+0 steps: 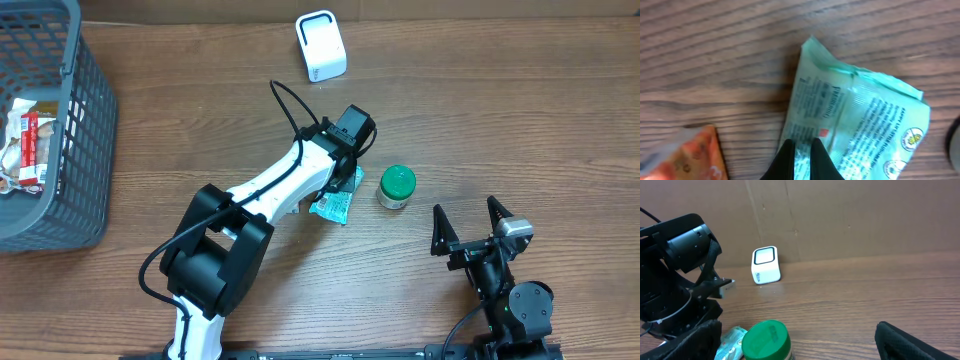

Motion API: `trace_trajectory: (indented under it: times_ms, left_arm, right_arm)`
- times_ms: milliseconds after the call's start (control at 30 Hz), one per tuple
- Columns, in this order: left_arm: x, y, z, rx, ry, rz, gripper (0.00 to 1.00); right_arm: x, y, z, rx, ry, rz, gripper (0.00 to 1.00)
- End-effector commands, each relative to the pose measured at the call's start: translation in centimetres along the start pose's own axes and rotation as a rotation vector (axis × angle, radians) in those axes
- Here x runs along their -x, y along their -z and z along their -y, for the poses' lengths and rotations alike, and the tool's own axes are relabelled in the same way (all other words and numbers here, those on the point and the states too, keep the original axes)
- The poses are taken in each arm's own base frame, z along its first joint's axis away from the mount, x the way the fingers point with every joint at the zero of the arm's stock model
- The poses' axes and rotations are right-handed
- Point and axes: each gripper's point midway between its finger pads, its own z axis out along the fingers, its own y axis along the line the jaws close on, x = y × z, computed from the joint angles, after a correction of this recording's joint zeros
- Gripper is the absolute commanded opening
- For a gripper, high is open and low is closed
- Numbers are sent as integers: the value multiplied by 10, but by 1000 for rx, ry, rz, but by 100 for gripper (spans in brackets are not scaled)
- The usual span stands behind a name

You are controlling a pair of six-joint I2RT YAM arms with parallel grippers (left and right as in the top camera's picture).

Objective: Scan the item barcode
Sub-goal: 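Lower the green wipes pack beside the jar and open the left gripper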

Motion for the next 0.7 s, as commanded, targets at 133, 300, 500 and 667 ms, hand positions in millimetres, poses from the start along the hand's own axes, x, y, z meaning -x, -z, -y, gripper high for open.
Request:
trace_trajectory:
  times_ms: [133,300,500,667]
  left_arm:
    - [13,-2,-27,155,-19,77,4]
    - [15,0,-36,206,-49,91,4]
    - [-3,-11,-32,163,-57,31,4]
    - [-14,-15,-22,101,-58,-16,4]
  right_arm:
    - [-1,0,2,-6,7,6,100]
    - [-1,0,2,-7,7,6,100]
    - [-1,0,2,-7,7,6,100]
    - [-1,0,2,-6,7,6,100]
